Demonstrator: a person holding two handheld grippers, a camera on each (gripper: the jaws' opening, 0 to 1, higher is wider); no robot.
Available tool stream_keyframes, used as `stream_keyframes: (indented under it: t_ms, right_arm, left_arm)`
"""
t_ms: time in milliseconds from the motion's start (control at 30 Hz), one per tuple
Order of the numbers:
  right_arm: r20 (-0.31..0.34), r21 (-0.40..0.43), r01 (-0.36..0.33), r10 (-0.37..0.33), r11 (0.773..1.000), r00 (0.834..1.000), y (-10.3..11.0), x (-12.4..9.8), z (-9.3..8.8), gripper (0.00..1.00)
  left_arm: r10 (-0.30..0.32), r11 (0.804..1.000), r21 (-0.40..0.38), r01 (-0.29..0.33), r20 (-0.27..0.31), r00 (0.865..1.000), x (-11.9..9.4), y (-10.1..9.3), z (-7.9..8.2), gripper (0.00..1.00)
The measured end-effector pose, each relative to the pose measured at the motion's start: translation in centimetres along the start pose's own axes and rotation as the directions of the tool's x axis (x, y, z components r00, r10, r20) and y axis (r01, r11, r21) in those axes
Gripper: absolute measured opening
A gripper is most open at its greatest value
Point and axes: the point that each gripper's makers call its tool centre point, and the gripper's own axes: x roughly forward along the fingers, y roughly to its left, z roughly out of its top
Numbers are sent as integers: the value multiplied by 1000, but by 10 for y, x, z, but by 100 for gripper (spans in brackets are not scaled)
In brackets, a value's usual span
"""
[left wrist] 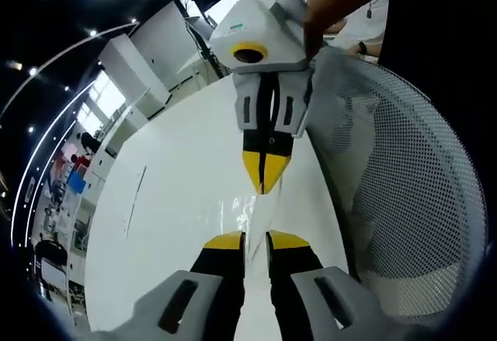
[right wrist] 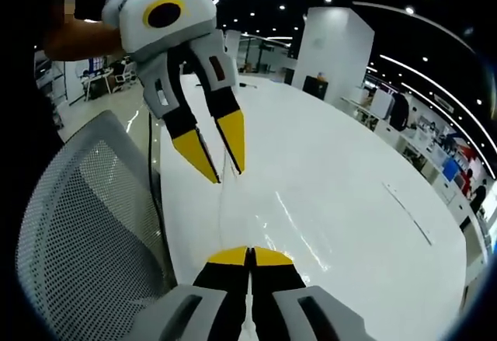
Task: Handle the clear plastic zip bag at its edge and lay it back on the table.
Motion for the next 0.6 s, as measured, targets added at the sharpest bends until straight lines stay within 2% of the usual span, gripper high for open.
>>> stream_keyframes:
  t_ms: [233, 600]
  right_arm:
    - [-3, 2, 0, 0, 1000, 1000, 0, 0, 1, 0]
    - [-3, 41, 4, -4, 999, 1000, -1, -2, 5, 0]
  left_arm:
    - [-27, 998, 50, 27, 12, 1000, 9, -10, 13, 9]
    - [-53, 996, 72, 53, 4, 999, 25, -18, 15, 7]
